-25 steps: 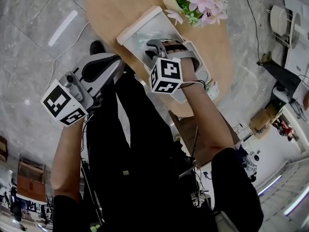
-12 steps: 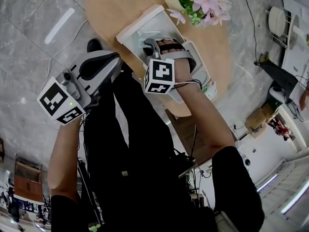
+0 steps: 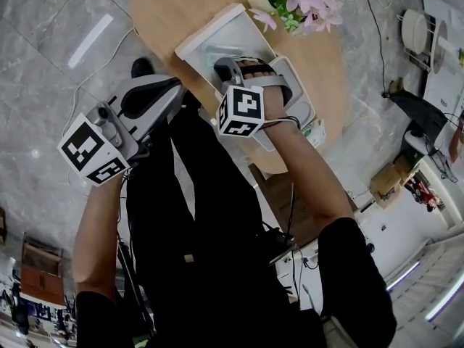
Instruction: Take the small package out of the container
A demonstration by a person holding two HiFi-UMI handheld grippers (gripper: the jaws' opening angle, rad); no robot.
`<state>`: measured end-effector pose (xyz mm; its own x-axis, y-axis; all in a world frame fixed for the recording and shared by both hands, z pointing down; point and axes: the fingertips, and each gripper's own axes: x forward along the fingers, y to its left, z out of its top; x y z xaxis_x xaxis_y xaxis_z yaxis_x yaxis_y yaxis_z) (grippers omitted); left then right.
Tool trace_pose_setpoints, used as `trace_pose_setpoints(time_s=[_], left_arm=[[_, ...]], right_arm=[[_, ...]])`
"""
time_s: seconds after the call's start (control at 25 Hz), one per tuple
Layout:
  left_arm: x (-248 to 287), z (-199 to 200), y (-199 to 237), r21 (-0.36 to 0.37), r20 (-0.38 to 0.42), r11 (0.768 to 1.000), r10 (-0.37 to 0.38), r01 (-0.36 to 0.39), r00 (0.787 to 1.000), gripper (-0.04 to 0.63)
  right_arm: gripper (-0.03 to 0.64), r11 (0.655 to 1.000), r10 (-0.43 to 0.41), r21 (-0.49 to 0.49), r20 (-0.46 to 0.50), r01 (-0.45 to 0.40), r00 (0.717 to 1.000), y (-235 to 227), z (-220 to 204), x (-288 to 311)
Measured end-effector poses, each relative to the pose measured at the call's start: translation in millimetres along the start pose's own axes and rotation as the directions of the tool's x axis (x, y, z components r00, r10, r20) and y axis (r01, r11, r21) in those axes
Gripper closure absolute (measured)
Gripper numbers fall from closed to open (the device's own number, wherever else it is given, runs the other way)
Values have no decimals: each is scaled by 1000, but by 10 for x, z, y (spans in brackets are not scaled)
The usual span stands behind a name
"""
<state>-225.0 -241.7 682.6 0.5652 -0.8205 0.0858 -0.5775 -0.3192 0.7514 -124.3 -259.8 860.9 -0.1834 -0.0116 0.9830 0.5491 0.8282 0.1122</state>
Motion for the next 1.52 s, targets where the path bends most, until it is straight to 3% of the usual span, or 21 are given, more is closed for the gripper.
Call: trace_pose_setpoints(time_s=[0.52, 0.72, 0.96, 1.08, 1.32, 1.52], left_arm=[[-36, 254, -431, 36, 17, 999, 9, -9, 1000, 572], [-87, 570, -835, 77, 38, 997, 2, -5, 999, 572], [-241, 1096, -1540, 121, 73, 992, 8, -17, 997, 572], [-297, 1474, -1940, 190, 85, 982, -9, -7, 996, 572], [-415, 2170, -2794, 327, 131, 945, -66, 20, 989, 571], [-494, 2486, -3503, 425, 159, 904, -120, 42, 980, 572]], right_arm=[[604, 983, -120, 150, 67, 109, 991, -205, 46, -752], [604, 964, -197, 202, 115, 171, 974, -307, 133, -1414], [604, 926, -301, 294, 193, 238, 934, -367, 303, -2582], [604, 898, -380, 331, 249, 290, 891, -493, 439, -3261], [606, 830, -535, 386, 352, 402, 768, -713, 651, -4601], [606, 765, -636, 465, 439, 445, 635, -720, 652, -5620]])
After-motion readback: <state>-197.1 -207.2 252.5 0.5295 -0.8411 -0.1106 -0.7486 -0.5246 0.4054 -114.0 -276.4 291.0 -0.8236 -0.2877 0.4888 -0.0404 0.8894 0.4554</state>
